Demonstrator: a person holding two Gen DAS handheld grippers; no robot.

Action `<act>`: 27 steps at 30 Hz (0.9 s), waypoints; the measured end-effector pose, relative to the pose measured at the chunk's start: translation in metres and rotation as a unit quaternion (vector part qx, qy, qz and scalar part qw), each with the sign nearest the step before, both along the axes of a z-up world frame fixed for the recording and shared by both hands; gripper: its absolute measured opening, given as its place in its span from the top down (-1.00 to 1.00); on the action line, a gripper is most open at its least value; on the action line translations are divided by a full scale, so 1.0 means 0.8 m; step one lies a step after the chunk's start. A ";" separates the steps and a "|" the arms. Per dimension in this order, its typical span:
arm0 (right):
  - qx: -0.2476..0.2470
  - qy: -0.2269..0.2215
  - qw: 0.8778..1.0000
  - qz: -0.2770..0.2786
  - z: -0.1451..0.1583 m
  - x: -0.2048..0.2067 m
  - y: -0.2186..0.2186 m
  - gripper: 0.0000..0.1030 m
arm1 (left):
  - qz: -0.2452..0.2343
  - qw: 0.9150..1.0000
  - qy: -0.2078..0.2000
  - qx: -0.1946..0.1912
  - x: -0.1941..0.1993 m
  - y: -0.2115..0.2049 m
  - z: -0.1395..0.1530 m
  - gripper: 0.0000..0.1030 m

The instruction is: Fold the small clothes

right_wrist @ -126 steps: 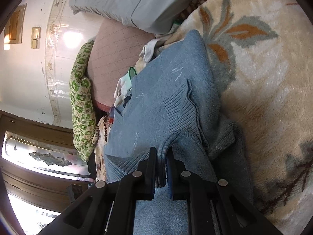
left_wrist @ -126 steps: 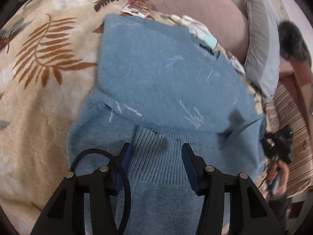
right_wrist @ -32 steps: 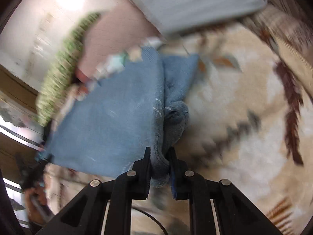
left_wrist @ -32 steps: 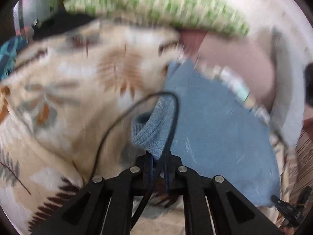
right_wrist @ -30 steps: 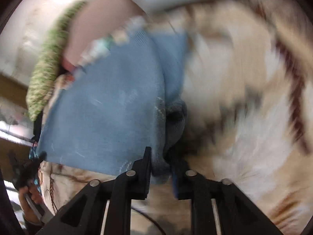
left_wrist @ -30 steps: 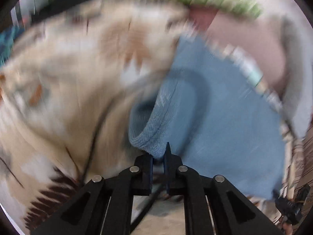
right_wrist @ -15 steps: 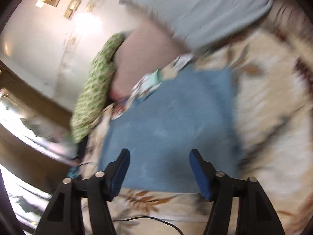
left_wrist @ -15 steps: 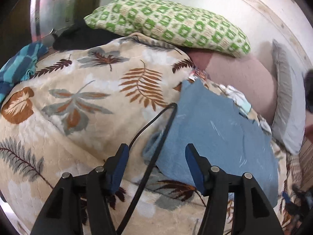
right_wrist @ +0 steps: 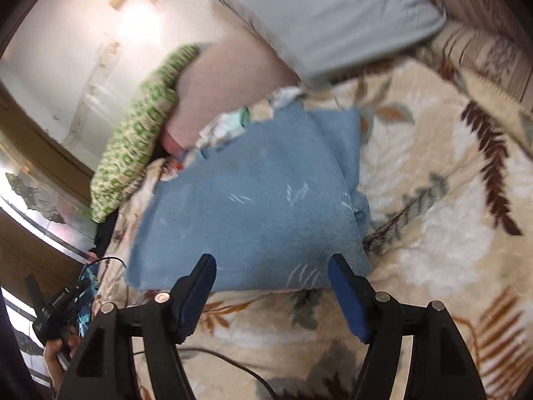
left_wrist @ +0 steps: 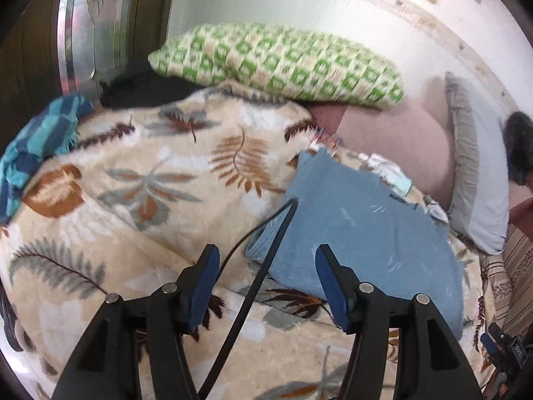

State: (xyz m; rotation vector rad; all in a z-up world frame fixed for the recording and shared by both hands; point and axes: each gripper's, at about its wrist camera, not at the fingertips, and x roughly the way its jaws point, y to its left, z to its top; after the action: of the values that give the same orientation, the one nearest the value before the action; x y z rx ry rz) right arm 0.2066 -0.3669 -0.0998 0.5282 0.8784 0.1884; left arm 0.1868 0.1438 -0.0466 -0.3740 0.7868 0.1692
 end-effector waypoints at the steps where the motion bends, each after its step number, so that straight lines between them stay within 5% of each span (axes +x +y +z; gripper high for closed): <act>1: -0.003 -0.014 1.000 -0.002 0.014 -0.013 0.000 -0.42 | 0.001 1.000 -0.009 0.000 -0.008 0.001 0.011 -0.18; 7: -0.014 -0.117 0.993 -0.013 0.121 -0.090 -0.009 -0.42 | 0.024 0.993 -0.111 -0.022 -0.100 0.027 0.111 -0.19; 11: -0.022 -0.212 0.977 -0.032 0.208 -0.159 -0.017 -0.42 | 0.050 0.971 -0.232 -0.036 -0.200 0.046 0.199 -0.48; 15: -0.036 -0.317 0.946 -0.063 0.302 -0.237 -0.031 -0.58 | 0.031 0.949 -0.311 -0.031 -0.264 0.038 0.269 -0.55; 21: -0.051 -0.432 0.898 -0.069 0.405 -0.321 -0.028 -0.75 | -0.014 0.918 -0.394 -0.047 -0.308 0.003 0.332 -1.00; 23: -0.051 -0.445 0.892 -0.063 0.412 -0.331 -0.021 -0.79 | -0.016 0.918 -0.394 -0.036 -0.303 -0.011 0.327 -1.00; 25: -0.053 -0.433 0.898 -0.054 0.396 -0.323 -0.011 -0.83 | -0.016 0.933 -0.359 -0.024 -0.283 -0.026 0.306 -1.00; 27: -0.042 -0.394 0.917 -0.050 0.357 -0.299 -0.006 -0.83 | -0.017 0.950 -0.312 -0.023 -0.257 -0.040 0.265 -1.00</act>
State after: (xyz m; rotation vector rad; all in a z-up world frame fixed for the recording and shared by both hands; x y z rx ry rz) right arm -0.0324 -0.3720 0.1862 0.3637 0.0695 0.2428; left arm -0.0187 0.1120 0.1656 -0.4267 0.1718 -0.0059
